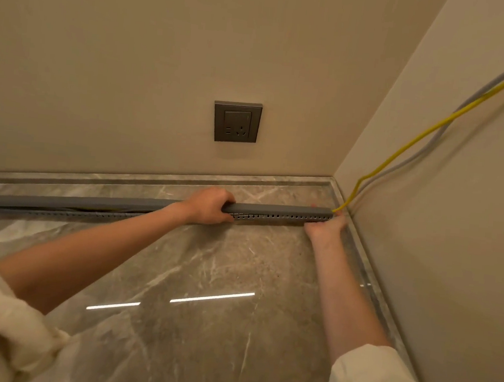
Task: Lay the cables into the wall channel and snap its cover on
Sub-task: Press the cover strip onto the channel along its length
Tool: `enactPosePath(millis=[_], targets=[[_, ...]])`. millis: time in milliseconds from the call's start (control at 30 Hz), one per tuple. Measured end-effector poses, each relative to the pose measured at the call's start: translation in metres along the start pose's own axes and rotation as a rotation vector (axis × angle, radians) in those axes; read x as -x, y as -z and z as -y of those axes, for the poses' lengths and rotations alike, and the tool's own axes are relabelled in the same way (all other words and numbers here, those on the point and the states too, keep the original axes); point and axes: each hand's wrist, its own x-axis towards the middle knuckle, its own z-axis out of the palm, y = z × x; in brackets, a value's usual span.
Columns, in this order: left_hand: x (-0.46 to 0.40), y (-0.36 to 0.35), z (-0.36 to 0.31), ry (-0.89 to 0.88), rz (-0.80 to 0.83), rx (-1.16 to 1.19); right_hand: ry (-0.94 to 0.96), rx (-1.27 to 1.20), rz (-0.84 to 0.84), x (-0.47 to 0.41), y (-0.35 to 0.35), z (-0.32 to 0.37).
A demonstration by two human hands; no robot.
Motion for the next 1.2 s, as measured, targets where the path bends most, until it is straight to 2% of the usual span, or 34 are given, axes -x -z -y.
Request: enactPosePath(millis=[100,200,333,467,800,900,1033,1200], targets=[[0.008,-0.006,0.008,0.009,-0.057,-0.004,0.136,0.356,-0.047,0.005,-0.002,-0.011],[0.01,-0.007,0.002,0.005,-0.126,-0.04,0.281,0.608,-0.142,0.003,-0.004,-0.02],[0.007,-0.009,-0.01,-0.005,-0.191,-0.116,0.319,0.703,-0.148,-0.005,0.0,-0.021],[-0.002,-0.015,-0.027,-0.027,-0.187,-0.142,0.395,0.829,-0.215,-0.008,0.008,-0.012],[-0.006,-0.032,-0.023,-0.021,-0.229,-0.071,0.487,1.043,-0.282,0.01,0.005,-0.016],[0.003,-0.033,-0.012,-0.044,-0.242,-0.055,0.527,1.08,-0.248,0.022,-0.007,-0.028],[0.035,-0.026,0.019,-0.029,-0.259,-0.059,0.613,1.222,-0.109,0.041,-0.025,-0.058],[0.092,-0.009,0.078,0.038,-0.245,-0.104,0.599,1.333,0.035,0.07,-0.051,-0.105]])
